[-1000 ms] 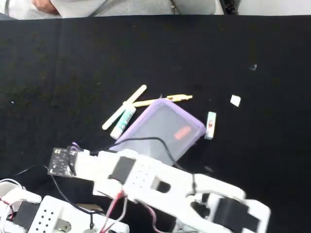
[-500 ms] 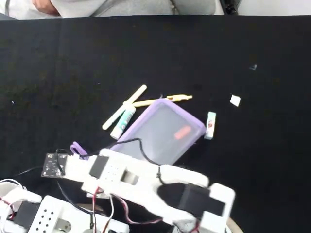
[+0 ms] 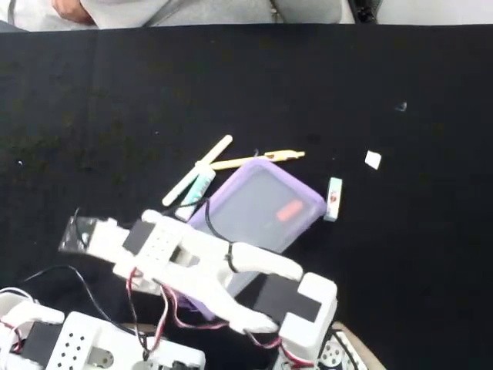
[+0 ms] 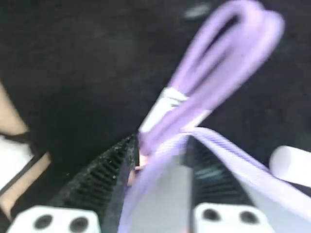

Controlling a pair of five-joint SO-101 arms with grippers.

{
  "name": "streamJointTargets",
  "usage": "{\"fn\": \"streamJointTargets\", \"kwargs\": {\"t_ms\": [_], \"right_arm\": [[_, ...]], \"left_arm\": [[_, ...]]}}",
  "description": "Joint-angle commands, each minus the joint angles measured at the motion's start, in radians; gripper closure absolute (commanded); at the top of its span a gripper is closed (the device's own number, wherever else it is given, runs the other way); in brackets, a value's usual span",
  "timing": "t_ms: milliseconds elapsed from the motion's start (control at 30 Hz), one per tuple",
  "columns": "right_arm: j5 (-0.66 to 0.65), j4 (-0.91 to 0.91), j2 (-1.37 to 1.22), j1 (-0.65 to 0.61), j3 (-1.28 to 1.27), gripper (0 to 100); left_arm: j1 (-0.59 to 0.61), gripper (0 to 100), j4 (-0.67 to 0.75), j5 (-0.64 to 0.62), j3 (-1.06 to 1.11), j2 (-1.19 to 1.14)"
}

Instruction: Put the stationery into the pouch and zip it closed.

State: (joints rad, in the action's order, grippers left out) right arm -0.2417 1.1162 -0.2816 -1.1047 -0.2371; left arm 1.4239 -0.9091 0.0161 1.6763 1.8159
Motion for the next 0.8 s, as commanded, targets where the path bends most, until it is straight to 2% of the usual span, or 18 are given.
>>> {"fn": "streamJointTargets", "kwargs": {"t_ms": [0, 333, 467, 567, 667, 767], "right_arm": [[0.017, 0.035, -0.031, 0.04, 0.084, 98.2], [0.02, 0.206, -0.097, 0.359, 0.496, 98.8], [0.028, 0.287, -0.131, 0.439, 0.668, 98.8], [0.077, 0.402, -0.153, 0.451, 0.766, 98.4], [0.026, 0.526, -0.171, 0.413, 0.84, 98.2], [-0.005, 0.598, -0.191, 0.368, 0.878, 98.2]], "left_arm": [[0.018, 97, 0.021, -0.006, 0.022, 0.008], [0.018, 97, 0.018, -0.002, 0.022, 0.008], [0.012, 97, 0.018, -0.002, 0.022, 0.008], [0.016, 97, 0.018, -0.002, 0.022, 0.008], [0.025, 97, 0.025, 0.0, 0.022, 0.008], [0.096, 97, 0.057, 0.0, 0.022, 0.008]]}}
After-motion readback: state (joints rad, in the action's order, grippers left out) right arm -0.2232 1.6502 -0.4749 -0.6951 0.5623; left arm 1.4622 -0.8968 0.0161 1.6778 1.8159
